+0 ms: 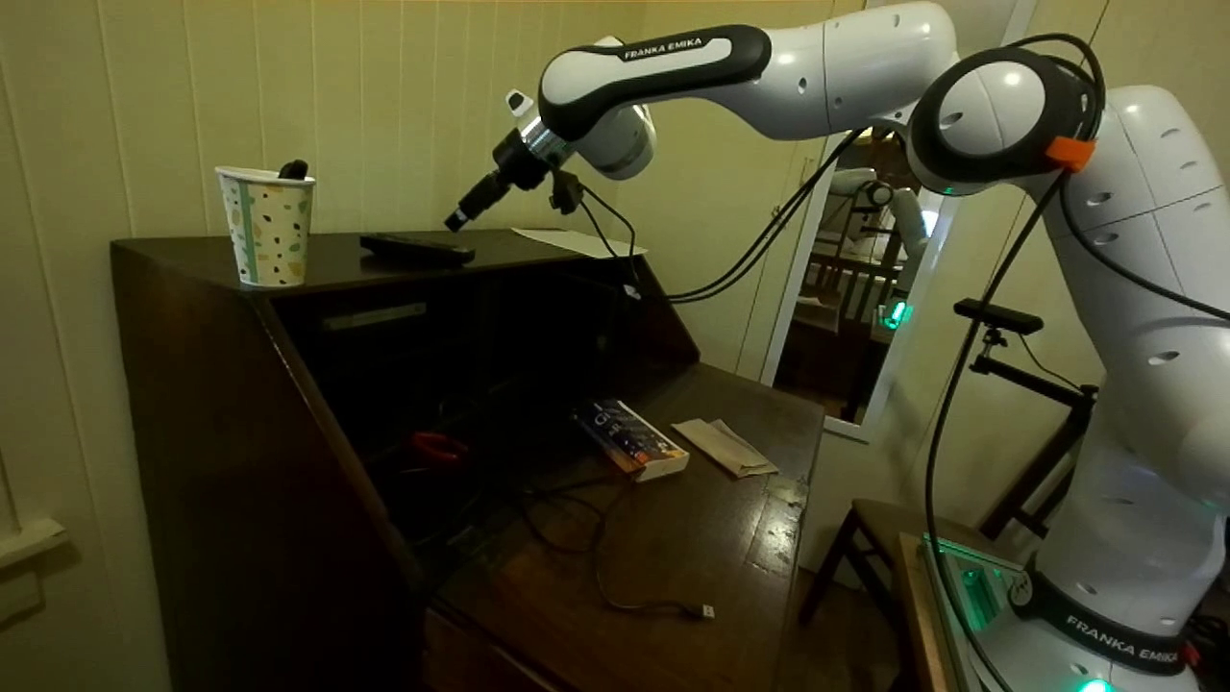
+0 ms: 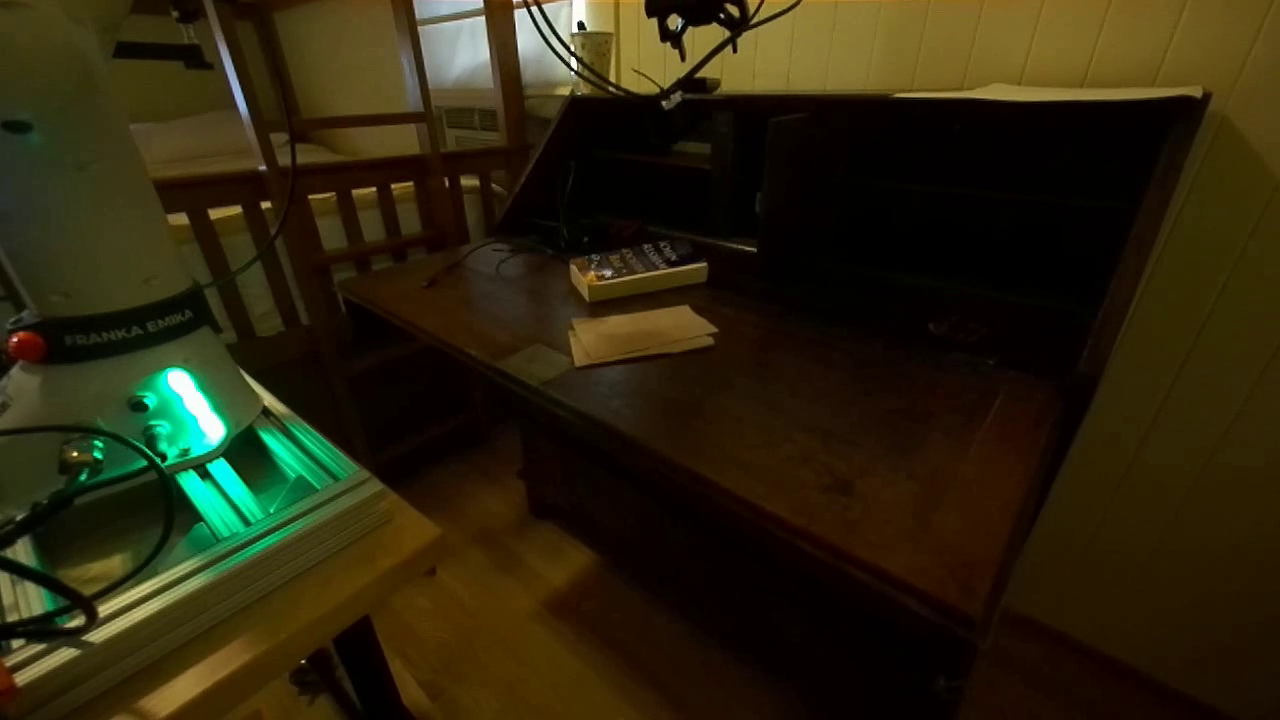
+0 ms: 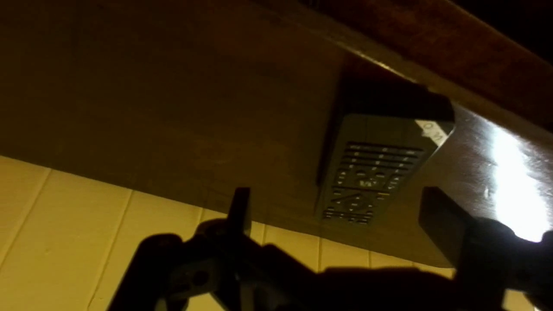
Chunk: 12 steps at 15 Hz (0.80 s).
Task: Put the remote control on the middle shelf of the cabinet.
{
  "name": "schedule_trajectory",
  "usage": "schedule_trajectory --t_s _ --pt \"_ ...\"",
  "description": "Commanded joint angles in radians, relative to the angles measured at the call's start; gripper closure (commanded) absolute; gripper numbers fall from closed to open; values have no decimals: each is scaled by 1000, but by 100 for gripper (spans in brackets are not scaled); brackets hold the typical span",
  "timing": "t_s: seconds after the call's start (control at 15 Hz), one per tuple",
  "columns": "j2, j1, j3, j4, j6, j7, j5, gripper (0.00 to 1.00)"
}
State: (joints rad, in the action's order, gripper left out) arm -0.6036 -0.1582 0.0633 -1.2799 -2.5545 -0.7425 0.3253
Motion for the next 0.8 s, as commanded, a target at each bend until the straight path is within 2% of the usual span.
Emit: schedule_trajectory --t_s 0.0,0.33,0.73 --pt "-14 -28 46 2 2 40 -18 0" --pt "-31 -47 89 12 36 18 -13 0" --pt "-52 -49 91 18 44 19 -25 0"
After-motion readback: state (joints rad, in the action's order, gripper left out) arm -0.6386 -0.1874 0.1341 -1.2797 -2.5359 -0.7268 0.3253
